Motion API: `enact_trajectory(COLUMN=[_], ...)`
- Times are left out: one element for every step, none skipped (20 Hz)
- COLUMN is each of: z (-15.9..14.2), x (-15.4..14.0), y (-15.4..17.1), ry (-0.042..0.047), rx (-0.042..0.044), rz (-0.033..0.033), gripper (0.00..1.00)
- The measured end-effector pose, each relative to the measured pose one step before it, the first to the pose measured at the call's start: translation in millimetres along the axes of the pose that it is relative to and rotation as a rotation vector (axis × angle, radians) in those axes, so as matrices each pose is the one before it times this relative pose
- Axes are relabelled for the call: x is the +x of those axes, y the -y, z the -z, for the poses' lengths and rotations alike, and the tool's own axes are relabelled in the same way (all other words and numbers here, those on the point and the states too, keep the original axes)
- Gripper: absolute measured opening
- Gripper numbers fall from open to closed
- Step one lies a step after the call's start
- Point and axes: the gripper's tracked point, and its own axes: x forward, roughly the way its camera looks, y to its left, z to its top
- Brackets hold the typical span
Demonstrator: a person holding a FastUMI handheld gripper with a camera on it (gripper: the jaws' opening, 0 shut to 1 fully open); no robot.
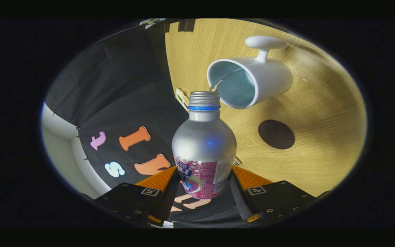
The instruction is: Take the bottle from table, then pour the juice into the cup, finally place the bottle on the coaster
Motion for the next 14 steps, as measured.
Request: enact_trajectory(z=[-1.81,-1.04,-0.78,0.42,-0.6,0.25,-0.4,0.37,-0.99,-0.78,0.65,1.28,1.34,2.59], x=[0.75,-0.53,0.35,0.94,1.16,-0.52,0.72,-0.54,0.09,-0.82,1.22,1.03,0.85,-0.66], y=[0.81,-1.01,-2.13,-2.11,-0.41,-0.07,0.64,-0.78,0.32,0.63,1.78,0.43,-2.04,-2.93], ry=[0.00514,0.00204,0.00115,-0.00009,-0.00012,-0.0003,-0.00176,-0.00199,-0.00094,-0.00047,-0.00056,-0.00136,-0.00874,-0.00513], rx=[0.00049,0.00031,0.00351,0.00491,0.00473,0.00437,0.00604,0.00956,0.01058,0.00812,0.00562,0.00769,0.01749,0.0158], rz=[0.00281,0.00154,-0.00262,-0.00509,-0.00295,-0.00052,-0.00011,-0.00154,0.00075,0.00174,0.00374,-0.00078,-0.00913,-0.00649], gripper=[0.76,0.76,0.77,0.76,0.76,0.76,0.76,0.76,0.76,0.76,0.76,0.77,0.76,0.77])
